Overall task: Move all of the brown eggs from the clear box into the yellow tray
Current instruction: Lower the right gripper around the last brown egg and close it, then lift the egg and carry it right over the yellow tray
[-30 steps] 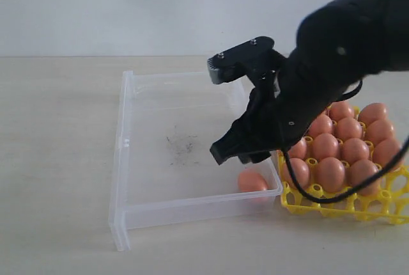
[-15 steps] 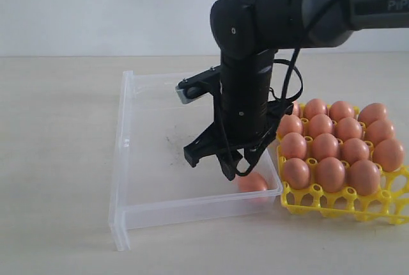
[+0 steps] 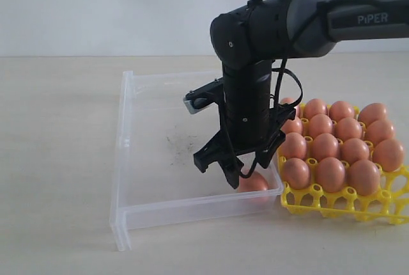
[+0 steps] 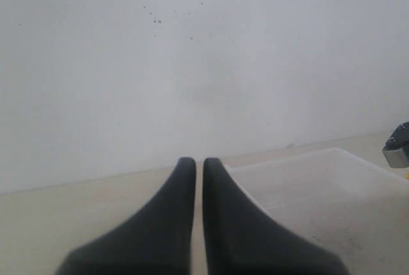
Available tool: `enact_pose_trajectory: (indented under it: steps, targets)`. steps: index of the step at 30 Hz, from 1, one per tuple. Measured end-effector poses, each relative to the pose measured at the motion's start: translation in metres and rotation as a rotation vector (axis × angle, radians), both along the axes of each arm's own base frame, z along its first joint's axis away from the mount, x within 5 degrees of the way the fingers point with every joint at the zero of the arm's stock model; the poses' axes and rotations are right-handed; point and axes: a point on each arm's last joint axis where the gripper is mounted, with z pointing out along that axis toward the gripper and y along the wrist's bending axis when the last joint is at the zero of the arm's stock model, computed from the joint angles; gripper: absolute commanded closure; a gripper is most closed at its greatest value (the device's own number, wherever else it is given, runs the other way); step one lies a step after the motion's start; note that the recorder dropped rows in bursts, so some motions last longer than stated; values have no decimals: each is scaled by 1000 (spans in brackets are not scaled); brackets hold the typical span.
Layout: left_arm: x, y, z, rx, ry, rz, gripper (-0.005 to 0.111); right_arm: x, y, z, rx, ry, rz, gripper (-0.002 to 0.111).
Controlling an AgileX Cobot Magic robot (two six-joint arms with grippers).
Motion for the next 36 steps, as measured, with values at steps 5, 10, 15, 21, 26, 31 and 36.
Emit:
enact_pose_trajectory:
  steps: [5, 10, 15, 21, 26, 31, 36]
  targets:
    - [0, 0, 0, 0, 0, 0, 103, 2, 1, -11, -10, 18, 0, 55]
    - [0, 0, 0, 0, 0, 0, 103, 4, 2, -24, -21, 33, 2, 84]
    - [0, 0, 0, 0, 0, 0, 103, 8, 3, -23, -5, -19, 0, 109]
    - [0, 0, 0, 0, 0, 0, 103, 6, 3, -8, 164, -309, 27, 109]
    - [0, 0, 0, 0, 0, 0, 103, -18, -22, 2, 431, -755, 5, 109]
    - [0, 0, 0, 0, 0, 0, 103, -71, -75, -9, 613, -1168, -76, 109]
    - [0, 0, 0, 0, 0, 0, 103, -130, -118, -24, 613, -1310, -250, 109]
